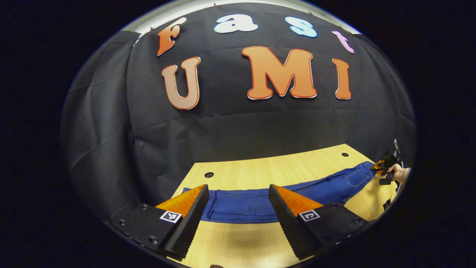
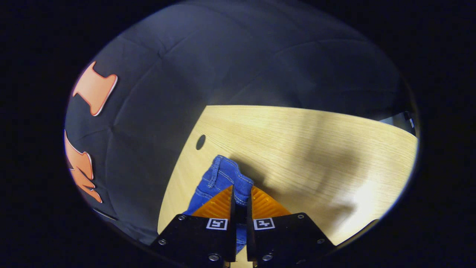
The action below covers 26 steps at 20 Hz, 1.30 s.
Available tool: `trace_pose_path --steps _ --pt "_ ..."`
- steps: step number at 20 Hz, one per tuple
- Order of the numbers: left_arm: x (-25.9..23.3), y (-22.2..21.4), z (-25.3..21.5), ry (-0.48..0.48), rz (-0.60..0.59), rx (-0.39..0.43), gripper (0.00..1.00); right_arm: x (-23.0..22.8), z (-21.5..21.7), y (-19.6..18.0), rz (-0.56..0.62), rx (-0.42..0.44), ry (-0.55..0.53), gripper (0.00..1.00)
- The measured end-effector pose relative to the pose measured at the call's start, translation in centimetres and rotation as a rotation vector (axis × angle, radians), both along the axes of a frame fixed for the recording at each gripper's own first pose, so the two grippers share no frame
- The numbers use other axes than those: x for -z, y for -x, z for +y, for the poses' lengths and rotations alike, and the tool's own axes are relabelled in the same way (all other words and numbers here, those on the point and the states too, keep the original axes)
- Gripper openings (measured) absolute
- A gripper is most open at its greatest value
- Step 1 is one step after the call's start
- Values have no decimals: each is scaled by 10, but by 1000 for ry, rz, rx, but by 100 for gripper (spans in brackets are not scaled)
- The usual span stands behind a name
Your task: Grasp the waist and the cuffs of the jeans and fold them to make the two legs overlap; first hold the waist and fold one-third of the jeans toward the cuffs, then hold the cuffs and fold the remaining one-third in the same direction to finish folding.
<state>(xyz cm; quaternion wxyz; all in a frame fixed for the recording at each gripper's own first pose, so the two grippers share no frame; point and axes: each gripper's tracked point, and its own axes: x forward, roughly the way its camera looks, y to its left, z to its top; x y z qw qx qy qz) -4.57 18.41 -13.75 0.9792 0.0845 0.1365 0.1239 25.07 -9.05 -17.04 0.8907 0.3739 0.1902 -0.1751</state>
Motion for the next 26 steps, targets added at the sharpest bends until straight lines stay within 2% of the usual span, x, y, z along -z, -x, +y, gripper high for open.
trace_pose_path --steps 2,6,9,14,21,26 --pt "1 1 16 5 1 1 99 -6 0 3 -42 -23 22 11" --pt "4 8 62 41 -13 2 99 -25 4 4 -122 -109 139 11" --pt "6 17 107 62 -19 -7 99 -36 18 1 -168 -191 274 11" --pt "3 33 187 82 -35 -22 99 -19 46 -17 -198 -350 506 11" --pt "12 54 273 102 -26 -42 99 -16 57 -24 -177 -562 680 11" --pt "25 62 305 115 -2 -41 99 -9 55 -25 -57 -694 763 11"
